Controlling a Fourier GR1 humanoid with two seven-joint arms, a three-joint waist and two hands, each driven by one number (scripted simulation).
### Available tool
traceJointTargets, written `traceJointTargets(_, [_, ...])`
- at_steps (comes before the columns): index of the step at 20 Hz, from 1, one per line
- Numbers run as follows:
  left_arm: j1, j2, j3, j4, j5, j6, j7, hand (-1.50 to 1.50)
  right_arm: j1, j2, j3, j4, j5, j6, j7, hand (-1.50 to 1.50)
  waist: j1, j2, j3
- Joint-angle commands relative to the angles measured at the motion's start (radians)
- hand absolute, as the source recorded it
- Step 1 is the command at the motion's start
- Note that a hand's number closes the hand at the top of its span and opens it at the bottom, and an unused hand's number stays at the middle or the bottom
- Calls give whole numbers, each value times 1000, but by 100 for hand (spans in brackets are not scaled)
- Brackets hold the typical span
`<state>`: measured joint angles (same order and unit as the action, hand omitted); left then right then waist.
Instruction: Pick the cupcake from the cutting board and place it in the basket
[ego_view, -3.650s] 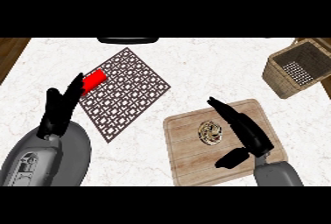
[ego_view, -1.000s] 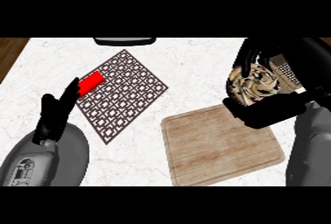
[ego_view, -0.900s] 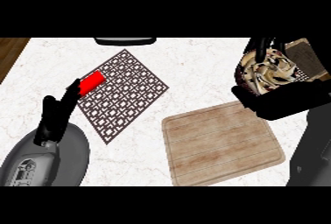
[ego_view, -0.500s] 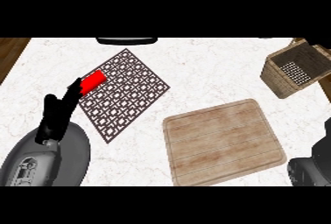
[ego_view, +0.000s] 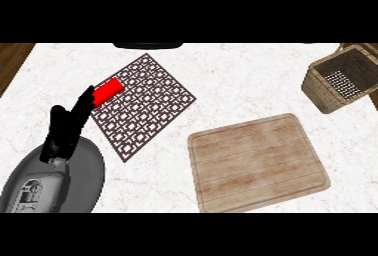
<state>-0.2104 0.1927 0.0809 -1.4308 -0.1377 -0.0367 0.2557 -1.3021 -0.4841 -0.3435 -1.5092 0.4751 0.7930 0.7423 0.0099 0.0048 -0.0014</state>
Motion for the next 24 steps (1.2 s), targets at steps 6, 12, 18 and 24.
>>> traceJointTargets(6, [-16,-6,-1,26,6,-13,-20,0,47,-240,144,320,212,-58,-292,150,15,7,1])
traceJointTargets(12, [-12,-13,8,35,9,-5,-36,0,64,-397,118,578,276,-193,-577,150,24,8,1])
traceJointTargets(18, [-40,-12,-1,72,-14,0,-43,0,52,-386,151,778,306,-290,-804,150,23,9,1])
traceJointTargets(24, [-40,-36,-20,42,-27,17,-19,0,78,-397,163,947,363,-395,-940,150,22,8,2])
